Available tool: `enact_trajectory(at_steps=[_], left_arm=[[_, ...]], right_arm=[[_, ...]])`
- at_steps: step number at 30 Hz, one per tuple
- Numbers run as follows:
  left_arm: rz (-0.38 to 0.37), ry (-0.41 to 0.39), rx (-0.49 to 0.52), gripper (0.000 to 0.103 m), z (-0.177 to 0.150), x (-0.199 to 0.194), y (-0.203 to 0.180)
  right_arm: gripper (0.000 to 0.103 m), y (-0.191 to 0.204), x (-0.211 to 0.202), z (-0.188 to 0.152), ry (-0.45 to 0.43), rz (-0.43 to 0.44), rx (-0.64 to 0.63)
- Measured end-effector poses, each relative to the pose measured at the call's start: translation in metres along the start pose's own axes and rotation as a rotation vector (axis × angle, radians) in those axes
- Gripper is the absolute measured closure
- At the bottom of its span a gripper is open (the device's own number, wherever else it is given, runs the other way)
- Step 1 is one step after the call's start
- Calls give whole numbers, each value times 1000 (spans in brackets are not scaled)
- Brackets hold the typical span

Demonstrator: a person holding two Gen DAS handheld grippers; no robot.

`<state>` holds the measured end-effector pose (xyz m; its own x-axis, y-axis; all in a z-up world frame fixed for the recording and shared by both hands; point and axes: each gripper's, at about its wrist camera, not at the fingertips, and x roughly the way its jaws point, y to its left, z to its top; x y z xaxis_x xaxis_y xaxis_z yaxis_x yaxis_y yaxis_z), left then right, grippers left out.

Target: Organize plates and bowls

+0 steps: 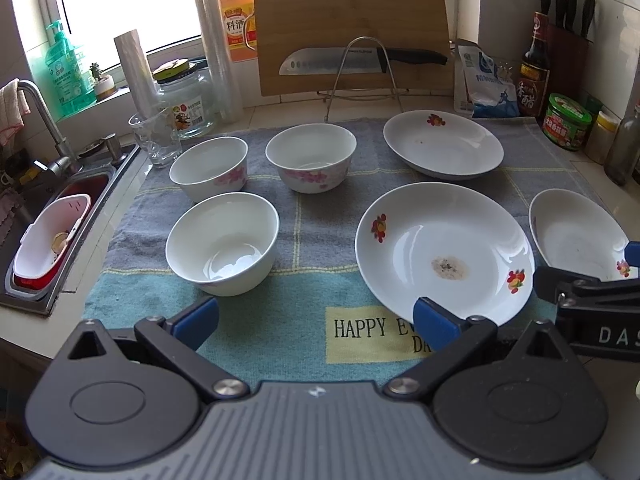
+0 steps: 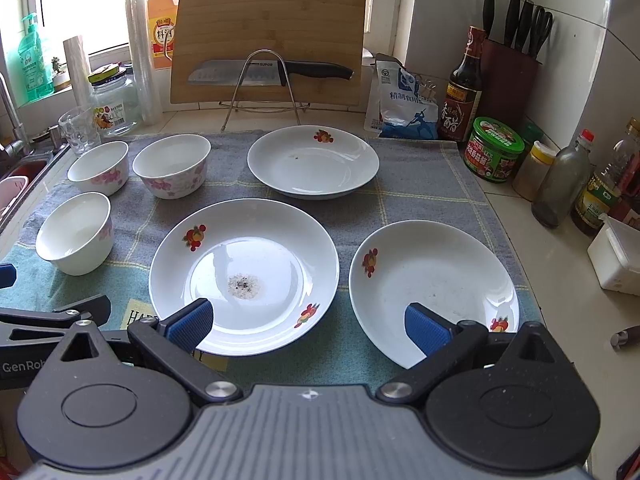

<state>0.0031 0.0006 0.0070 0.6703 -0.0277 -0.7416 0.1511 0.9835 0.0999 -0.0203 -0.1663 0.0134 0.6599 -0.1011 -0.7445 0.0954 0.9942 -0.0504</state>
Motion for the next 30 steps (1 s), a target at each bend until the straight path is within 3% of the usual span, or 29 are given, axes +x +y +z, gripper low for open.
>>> enact_trajectory(at_steps=[30], left_arm=[[-10,0,20,1,5,4,4]], right_arm=[[0,6,-2,1,-4,-3,-7]])
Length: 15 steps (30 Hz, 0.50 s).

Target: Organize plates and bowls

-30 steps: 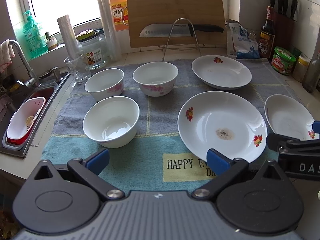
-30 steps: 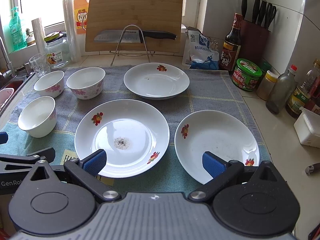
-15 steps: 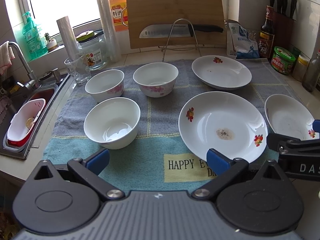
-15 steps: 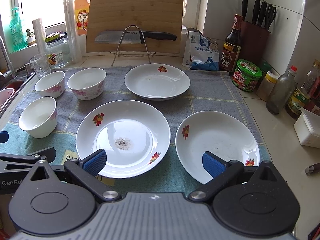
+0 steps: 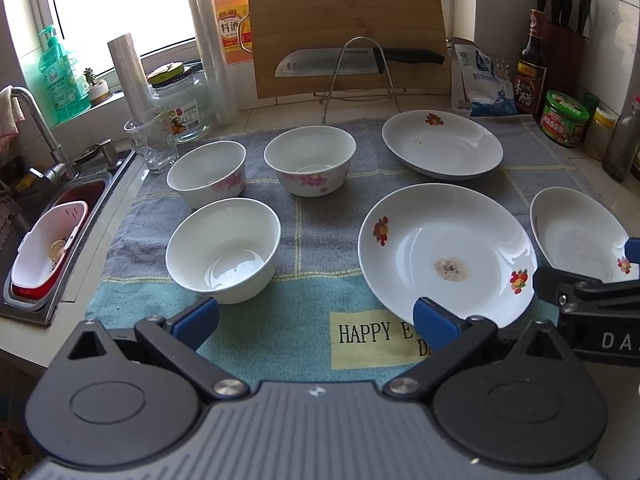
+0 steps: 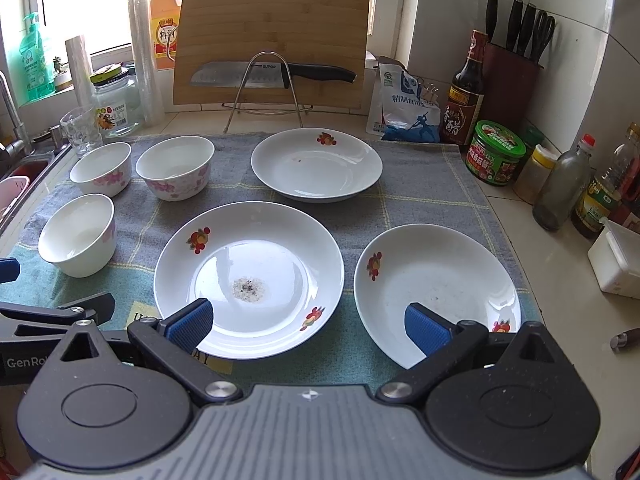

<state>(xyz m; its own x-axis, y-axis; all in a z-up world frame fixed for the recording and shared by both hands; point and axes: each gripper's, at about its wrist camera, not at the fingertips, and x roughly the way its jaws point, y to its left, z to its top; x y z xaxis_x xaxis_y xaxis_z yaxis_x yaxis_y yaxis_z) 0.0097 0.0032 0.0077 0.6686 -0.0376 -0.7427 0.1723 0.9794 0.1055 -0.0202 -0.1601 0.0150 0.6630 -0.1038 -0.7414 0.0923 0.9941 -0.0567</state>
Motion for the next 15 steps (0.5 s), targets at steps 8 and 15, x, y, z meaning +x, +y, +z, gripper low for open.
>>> enact_trajectory(at_steps=[8,15], left_arm=[[-50,-29,9,1,7,3,8],[-99,-80,14,1,13,8,19]], right_arm=[[0,2,1,0,-17,-13,8],[0,4,-2,-3,-65,-30,17]])
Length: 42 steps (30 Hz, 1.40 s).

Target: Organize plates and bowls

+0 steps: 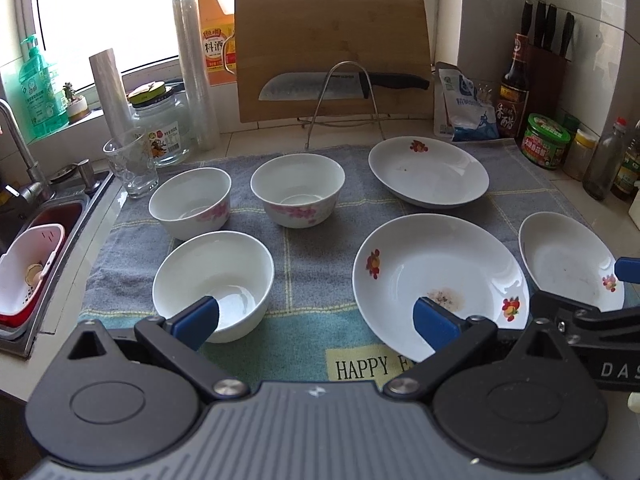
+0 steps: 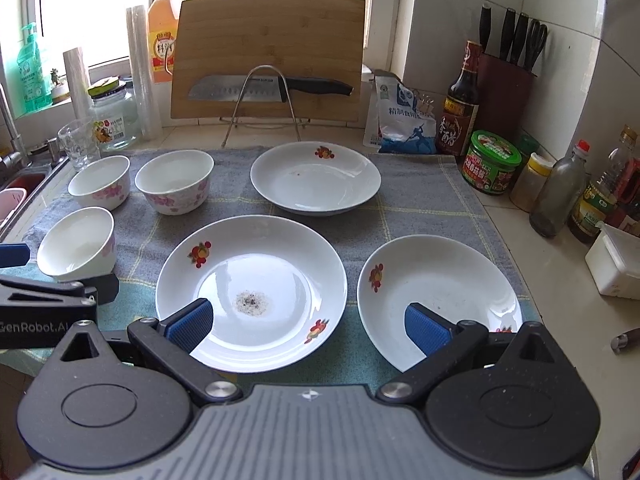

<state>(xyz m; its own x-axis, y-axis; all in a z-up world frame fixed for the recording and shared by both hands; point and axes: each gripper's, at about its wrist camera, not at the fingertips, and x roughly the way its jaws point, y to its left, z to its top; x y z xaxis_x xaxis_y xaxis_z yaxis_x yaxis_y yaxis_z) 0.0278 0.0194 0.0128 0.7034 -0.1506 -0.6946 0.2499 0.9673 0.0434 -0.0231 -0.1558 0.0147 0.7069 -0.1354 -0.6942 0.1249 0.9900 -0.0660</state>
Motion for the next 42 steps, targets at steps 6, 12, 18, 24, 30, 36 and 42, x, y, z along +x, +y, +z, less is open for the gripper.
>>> enact_trajectory(at_steps=[6,12,18,24,30,36,42], left_arm=[[-79,-56,54,1,8,7,15],[-237,-74,125,1,13,17,20],[-275,-78,175,1,19,23,5],[-329,-68,136,1,27,34,-7],[-332,-73,130,1,40,47,-30],[-337,-56,172,1,59,63,-65],[-378,-48,267,1,69,76,-104]], right_arm=[[0,-9,-4,-7,-44,-66,39],[0,-27,-11,-26,-43,-183,74],[0,-58,-11,-47,-5,-239,133],[0,-82,3,-62,12,-205,134],[0,-105,25,-68,41,-129,116],[0,-122,53,-75,96,-79,90],[0,-133,68,-78,90,-12,55]])
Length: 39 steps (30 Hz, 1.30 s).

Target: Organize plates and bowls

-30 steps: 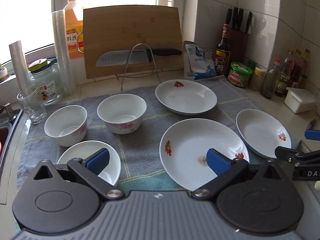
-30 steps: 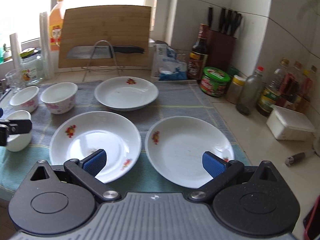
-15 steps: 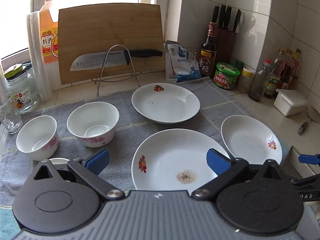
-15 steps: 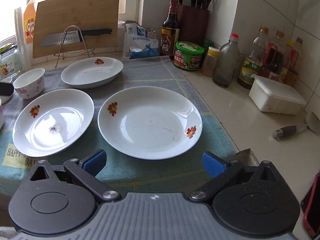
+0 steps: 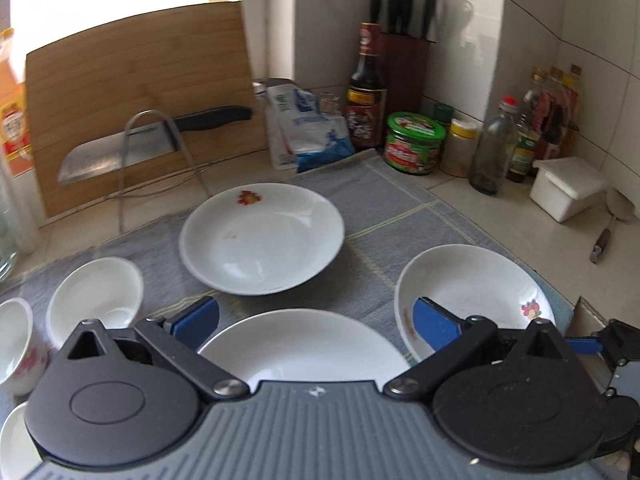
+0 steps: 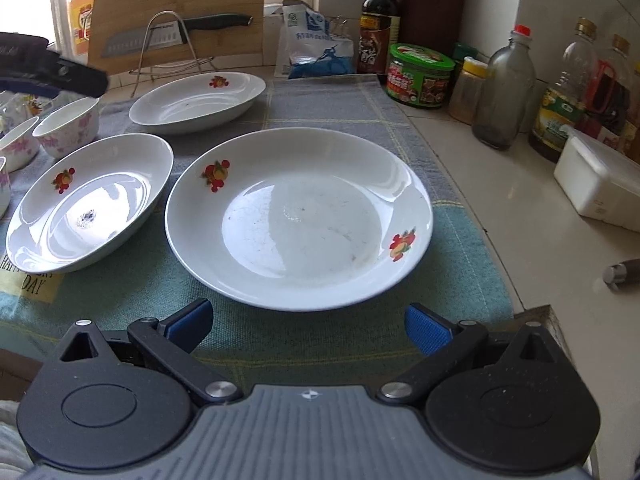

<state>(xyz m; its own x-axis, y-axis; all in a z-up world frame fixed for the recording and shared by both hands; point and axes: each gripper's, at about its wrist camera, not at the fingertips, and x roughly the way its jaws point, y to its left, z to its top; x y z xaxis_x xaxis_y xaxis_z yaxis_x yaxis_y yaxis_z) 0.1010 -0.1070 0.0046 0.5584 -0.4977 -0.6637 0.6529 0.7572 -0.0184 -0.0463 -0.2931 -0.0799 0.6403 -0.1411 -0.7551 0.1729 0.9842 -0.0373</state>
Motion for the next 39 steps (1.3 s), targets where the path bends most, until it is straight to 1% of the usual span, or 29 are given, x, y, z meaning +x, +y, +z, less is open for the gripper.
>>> enact_trajectory(at_steps=[2,5,8,10,13,16,19,21,23,26,28,31,32,34,37,39], left_arm=[[-19,16,33,1,4,9,-8],[-38,29,85,1,9,21,-19],[-69,51,135,1,15,35,-29],[-98,68,162,1,18,44,-35],[-159,98,217,1,26,62,-45],[-221,130,251,1,34,79,-53],[-271,177,304,1,41,99,-63],[-273,201,338,1,44,110,-68],[-302,235,365,2,46,122,-72],[-344,310,373,8,46,142,-76],[-354,365,368,21,46,152,-77],[-387,420,384,23,48,161,-81],[-393,432,396,23,49,163,-83],[-407,445,411,28,51,166,-85],[-423,478,428,33,54,171,-89],[-423,494,443,34,55,174,-90]], right_arm=[[0,-5,8,-1,13,2,-9],[0,-13,10,-1,-8,34,-5],[0,-14,13,-1,-16,54,-69],[0,-16,14,0,-19,78,-84],[0,-20,15,-4,-63,112,-119],[0,-23,15,-10,-115,137,-141],[0,-25,14,-14,-151,151,-149],[0,-25,14,-14,-159,151,-148],[0,-25,15,-13,-164,154,-149],[0,-25,16,-14,-170,159,-152],[0,-26,16,-15,-182,162,-152],[0,-25,17,-14,-183,162,-152],[0,-26,17,-15,-188,166,-154],[0,-26,17,-16,-193,168,-155],[0,-26,17,-15,-191,167,-155],[0,-26,17,-14,-189,169,-156]])
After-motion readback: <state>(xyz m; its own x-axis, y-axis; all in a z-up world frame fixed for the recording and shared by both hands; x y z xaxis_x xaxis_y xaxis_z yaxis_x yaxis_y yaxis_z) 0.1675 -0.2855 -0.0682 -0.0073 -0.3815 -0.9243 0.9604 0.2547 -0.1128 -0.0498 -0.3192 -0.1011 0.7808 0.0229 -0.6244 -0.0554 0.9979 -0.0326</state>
